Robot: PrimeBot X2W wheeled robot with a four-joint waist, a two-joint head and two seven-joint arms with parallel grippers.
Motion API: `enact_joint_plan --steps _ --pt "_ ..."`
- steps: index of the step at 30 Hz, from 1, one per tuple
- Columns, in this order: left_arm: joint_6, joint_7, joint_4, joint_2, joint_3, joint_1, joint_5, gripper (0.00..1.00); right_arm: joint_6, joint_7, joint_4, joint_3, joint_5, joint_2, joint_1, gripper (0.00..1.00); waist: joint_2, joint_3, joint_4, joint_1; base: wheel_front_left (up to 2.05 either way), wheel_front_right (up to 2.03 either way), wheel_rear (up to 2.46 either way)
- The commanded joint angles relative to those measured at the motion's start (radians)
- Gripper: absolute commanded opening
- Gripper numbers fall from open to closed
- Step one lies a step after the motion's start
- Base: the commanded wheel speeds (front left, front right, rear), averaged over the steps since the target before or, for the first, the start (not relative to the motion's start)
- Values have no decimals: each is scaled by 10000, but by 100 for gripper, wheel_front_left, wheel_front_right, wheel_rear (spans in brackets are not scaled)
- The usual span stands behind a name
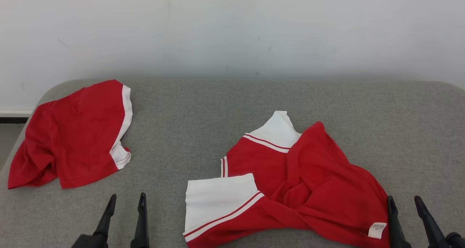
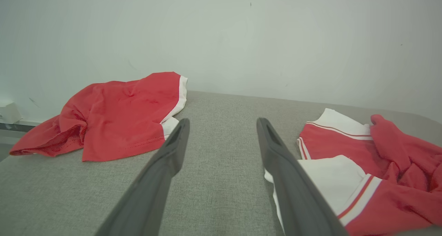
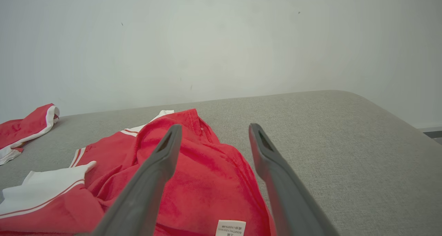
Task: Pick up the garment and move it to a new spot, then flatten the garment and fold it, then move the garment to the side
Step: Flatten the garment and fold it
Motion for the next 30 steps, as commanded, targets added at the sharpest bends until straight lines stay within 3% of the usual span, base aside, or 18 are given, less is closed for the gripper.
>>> enact_joint_plan --steps 1,5,12,21,30 --pt "-48 -34 20 59 68 -49 82 100 -26 -47 5 35 -35 51 -26 100 0 33 -51 0 0 0 0" --pt "-160 -34 76 492 140 -716 273 100 -26 -48 70 231 9 78 -350 100 0 199 -306 0 0 0 0" --pt "-328 522 571 1760 -659 -3234 145 100 -27 -47 274 723 -100 376 -1184 100 0 1049 -1158 0 0 0 0" --pt "-323 2122 1151 3445 -2705 -6141 -1745 100 -27 -47 540 907 -124 811 -2109 100 0 2202 -2569 0 0 0 0" --pt "-315 3382 2154 4231 -4798 -7908 -3468 100 -27 -47 528 868 -157 1101 -2528 100 0 2928 -3612 0 0 0 0"
